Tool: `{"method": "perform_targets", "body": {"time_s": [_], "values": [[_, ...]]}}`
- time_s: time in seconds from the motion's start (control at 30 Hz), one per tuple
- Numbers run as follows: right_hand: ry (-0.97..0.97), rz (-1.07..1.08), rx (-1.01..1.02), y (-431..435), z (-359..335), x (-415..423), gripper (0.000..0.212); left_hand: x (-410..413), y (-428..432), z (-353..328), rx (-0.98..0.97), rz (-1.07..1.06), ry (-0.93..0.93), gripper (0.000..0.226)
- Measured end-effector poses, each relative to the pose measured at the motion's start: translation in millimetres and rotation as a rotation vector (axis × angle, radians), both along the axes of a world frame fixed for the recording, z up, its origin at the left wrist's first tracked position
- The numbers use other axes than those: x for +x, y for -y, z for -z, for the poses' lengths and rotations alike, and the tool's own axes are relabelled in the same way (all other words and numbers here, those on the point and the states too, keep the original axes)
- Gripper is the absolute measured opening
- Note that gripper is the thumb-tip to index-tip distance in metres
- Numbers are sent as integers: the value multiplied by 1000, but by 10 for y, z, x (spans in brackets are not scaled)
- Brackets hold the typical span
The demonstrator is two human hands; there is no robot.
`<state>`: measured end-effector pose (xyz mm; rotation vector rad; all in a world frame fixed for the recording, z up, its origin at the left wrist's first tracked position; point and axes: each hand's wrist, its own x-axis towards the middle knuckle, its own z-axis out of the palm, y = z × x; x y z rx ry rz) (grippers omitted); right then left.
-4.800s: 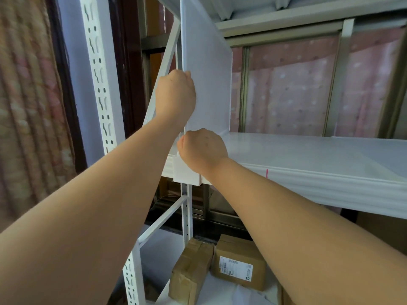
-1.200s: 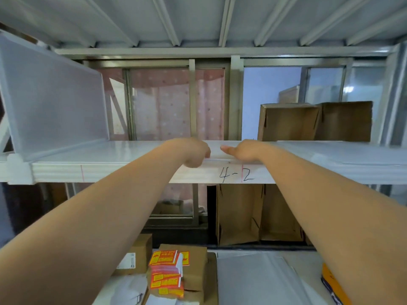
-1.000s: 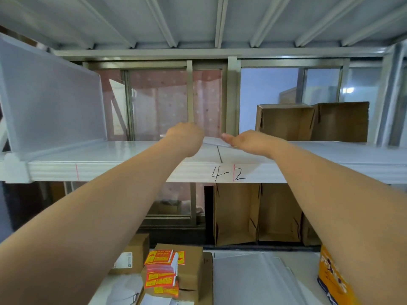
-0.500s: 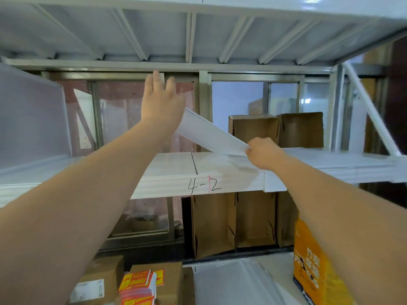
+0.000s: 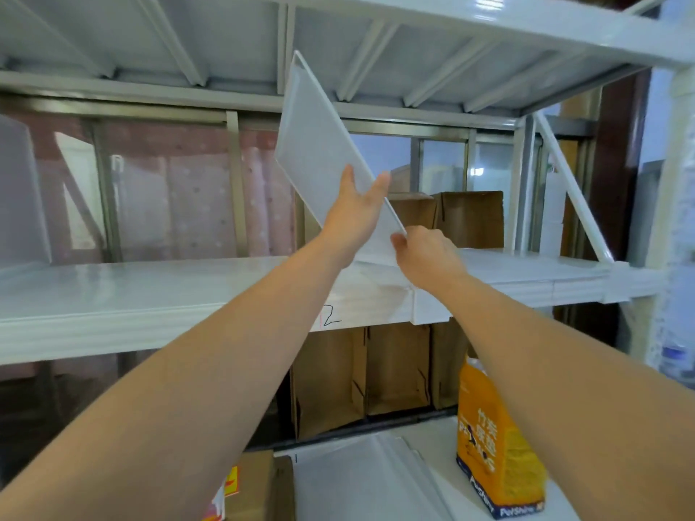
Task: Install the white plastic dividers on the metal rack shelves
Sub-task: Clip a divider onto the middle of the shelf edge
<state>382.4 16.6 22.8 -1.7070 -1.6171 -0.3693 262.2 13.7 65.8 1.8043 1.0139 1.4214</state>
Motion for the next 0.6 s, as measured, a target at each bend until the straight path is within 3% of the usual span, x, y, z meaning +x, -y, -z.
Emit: {"method": "perform_targets", "body": {"time_s": [0.13,0.4,0.6], "values": [[67,-3,-4,36,-117,115,30,291,-49,185,-81,74,-60,85],[76,-348,-192,47,-166,523,29,639,-155,217,-74,-9,38,75],[34,-393,-212,-64,-166,807,27,838,-213,197,-35,-21,-81,82]]}}
